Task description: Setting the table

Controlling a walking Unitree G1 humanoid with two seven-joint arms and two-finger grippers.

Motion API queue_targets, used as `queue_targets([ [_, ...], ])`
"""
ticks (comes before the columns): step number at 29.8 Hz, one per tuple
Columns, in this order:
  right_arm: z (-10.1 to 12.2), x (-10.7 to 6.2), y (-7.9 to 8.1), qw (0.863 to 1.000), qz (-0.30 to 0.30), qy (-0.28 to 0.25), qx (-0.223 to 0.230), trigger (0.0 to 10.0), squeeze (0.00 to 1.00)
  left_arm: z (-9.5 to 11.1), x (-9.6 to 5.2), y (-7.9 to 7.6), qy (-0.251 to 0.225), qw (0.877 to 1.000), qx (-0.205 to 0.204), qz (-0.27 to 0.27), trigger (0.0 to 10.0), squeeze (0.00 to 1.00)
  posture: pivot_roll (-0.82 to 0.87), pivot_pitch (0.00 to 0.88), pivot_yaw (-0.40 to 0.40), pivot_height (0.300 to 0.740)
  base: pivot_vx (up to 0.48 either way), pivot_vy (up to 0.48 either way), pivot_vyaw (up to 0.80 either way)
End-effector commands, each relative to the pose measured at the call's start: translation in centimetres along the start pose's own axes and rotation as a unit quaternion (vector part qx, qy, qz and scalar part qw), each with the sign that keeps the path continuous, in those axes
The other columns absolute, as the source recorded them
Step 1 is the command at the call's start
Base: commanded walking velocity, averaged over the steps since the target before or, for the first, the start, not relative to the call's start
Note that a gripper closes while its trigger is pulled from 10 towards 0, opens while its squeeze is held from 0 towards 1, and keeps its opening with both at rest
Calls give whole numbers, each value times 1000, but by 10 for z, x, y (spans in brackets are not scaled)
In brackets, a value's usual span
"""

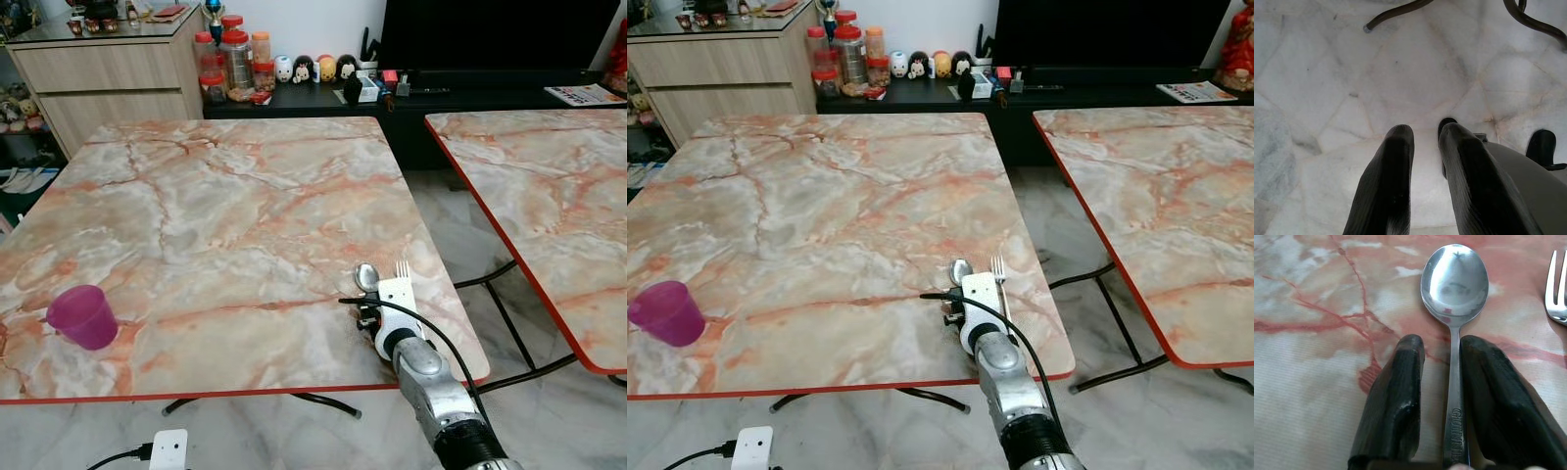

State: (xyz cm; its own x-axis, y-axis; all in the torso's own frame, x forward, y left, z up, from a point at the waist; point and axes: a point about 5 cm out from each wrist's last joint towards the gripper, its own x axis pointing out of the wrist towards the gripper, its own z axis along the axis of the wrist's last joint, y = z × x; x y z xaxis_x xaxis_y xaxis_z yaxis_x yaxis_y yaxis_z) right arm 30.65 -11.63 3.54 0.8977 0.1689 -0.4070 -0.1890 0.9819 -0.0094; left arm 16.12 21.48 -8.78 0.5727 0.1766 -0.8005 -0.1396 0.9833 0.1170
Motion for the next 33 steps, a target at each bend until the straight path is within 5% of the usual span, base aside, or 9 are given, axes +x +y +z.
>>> queue_targets([
  [1,-15,-3,-3,1000,-4,29,0,0,0,-4,-1,3,13,1000,6,-3,10000,0,-11,0,6,732,0,0,0],
  [23,2,4,10,999,32,-9,1,0,0,0,1,-2,11,1000,19,-19,10000,0,-1,0,1,732,0,0,0],
  [28,18,5,12,998,26,-52,-14,0,0,2,1,-2,6,1000,16,-17,10000,0,-3,0,1,732,0,0,0],
  [29,25,5,13,997,30,-71,-16,10000,0,3,1,-2,3,1000,13,-15,10000,0,-5,0,2,732,0,0,0],
  [33,53,2,16,987,27,-149,-46,10000,0,4,1,-2,3,1000,14,-11,10000,0,-7,0,2,732,0,0,0],
])
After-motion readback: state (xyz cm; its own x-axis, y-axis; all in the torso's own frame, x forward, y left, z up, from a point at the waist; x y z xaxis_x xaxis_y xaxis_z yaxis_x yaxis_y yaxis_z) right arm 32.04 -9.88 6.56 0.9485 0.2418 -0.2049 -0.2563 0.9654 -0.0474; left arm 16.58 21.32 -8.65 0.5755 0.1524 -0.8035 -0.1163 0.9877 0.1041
